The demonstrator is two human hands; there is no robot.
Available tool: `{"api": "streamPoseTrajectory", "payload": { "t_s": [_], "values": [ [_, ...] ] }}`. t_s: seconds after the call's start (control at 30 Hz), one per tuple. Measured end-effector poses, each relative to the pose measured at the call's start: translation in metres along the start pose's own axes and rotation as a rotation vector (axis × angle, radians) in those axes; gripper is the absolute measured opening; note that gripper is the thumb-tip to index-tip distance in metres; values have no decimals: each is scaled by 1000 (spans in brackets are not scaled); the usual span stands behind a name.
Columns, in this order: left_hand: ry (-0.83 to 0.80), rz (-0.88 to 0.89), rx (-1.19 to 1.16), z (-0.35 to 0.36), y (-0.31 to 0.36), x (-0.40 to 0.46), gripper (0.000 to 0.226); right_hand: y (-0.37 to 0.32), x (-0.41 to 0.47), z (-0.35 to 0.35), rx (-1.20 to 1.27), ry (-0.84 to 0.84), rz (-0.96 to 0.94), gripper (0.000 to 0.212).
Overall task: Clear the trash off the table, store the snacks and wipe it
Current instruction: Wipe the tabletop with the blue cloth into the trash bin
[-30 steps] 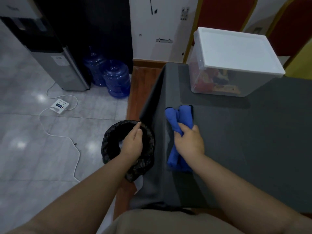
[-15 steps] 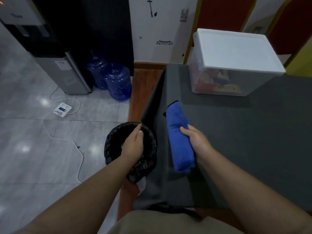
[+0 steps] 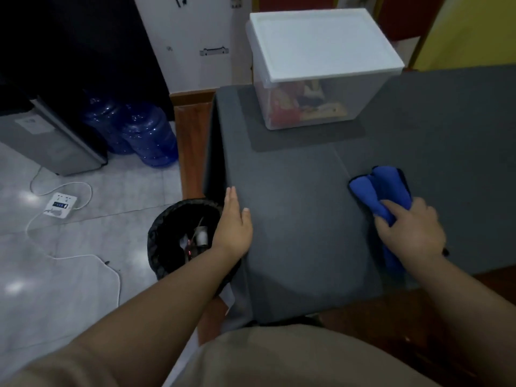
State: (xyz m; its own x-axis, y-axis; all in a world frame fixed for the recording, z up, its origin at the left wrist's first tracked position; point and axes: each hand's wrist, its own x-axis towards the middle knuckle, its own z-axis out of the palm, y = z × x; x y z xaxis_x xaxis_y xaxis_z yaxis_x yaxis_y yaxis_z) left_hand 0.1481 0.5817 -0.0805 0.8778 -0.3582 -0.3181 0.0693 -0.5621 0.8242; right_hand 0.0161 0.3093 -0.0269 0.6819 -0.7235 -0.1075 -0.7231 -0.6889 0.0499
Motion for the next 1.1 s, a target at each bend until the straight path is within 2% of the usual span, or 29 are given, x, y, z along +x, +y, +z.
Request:
{"api": "streamPoseTrajectory", "payload": {
  "t_s": [0.1,0.23,0.3,0.43,0.5,0.57,0.67,0.8,0.87,0.93,1.0,1.1],
  "values": [
    [-26,-11,23,-1,-11,-1,59,-9,1,14,45,-25,60,59],
    [10,-63,-3,-1,-17,0,56,-40,12,15,67,-34,99,54],
    [67,-139,-97,-2,-18,5,52,-64,2,16,15,15,-42,52],
    [181,-219,-261,-9,-19,15,44,-112,-67,21,42,-8,-551,49],
    [217,-216,-287,-12,-17,19,41,-109,-105,26,59,-17,-790,48],
    [225,-232,-326,-13,-14,20,41,-87,-125,31,47,-20,-909,44],
    [165,-191,-281,-11,-10,19,42,-43,-104,32,88,18,-759,43],
    [107,-192,-290,-5,-7,17,46,18,-23,25,11,116,-211,44],
    [101,-181,-290,-5,-3,18,46,23,14,18,34,156,23,35],
    [108,-157,-282,-5,1,21,45,-2,42,14,54,125,146,33],
    [117,-166,-310,-6,3,25,45,-48,49,14,60,135,19,34],
    [115,-193,-344,-8,3,32,45,-123,18,22,80,134,-353,36]
  ]
}}
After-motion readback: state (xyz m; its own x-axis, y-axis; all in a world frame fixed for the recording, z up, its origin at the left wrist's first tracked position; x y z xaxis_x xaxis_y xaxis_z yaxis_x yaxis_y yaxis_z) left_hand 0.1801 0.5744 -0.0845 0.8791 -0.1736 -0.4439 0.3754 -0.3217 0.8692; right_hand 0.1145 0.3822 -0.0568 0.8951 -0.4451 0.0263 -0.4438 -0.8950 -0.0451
